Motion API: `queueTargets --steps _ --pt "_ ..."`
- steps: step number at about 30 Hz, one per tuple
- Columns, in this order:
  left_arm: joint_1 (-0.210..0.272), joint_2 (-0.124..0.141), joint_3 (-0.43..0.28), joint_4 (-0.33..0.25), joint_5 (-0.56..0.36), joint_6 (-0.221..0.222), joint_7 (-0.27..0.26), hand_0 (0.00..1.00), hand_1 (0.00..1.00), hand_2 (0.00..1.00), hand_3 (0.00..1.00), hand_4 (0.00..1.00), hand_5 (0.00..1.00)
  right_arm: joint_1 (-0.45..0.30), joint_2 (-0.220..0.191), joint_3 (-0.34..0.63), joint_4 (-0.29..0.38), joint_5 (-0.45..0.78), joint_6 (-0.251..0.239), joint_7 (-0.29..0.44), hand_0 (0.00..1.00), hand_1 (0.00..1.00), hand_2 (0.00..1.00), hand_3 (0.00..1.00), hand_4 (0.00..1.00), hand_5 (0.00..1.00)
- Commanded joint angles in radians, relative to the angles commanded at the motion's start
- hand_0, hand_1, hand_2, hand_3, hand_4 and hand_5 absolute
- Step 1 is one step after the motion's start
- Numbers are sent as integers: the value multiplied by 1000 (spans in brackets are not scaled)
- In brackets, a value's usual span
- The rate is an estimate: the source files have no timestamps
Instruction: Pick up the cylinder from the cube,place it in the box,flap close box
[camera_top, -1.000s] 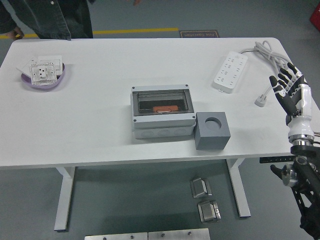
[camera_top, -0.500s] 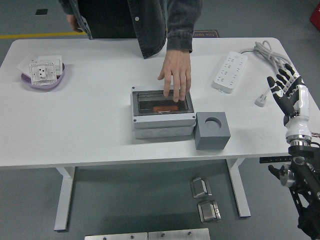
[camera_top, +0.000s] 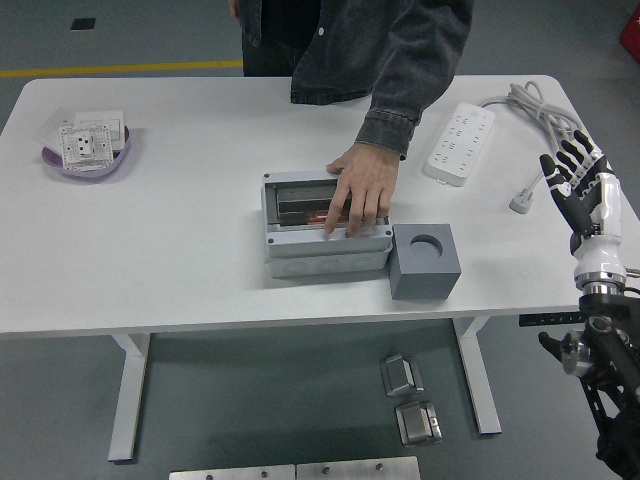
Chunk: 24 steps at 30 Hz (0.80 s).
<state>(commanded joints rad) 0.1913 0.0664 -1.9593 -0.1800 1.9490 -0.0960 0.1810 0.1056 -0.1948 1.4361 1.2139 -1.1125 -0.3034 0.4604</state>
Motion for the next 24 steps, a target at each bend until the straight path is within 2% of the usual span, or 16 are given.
queueTargets --steps 13,24 --pt "5 -20 -33 0 28 -2 2 626 580 551 590 488 48 -4 7 10 2 5 -1 8 845 840 845 850 998 535" --pt "7 -22 -31 0 27 -3 3 626 580 551 591 488 48 -5 9 14 2 1 0 4 843 839 844 849 998 537"
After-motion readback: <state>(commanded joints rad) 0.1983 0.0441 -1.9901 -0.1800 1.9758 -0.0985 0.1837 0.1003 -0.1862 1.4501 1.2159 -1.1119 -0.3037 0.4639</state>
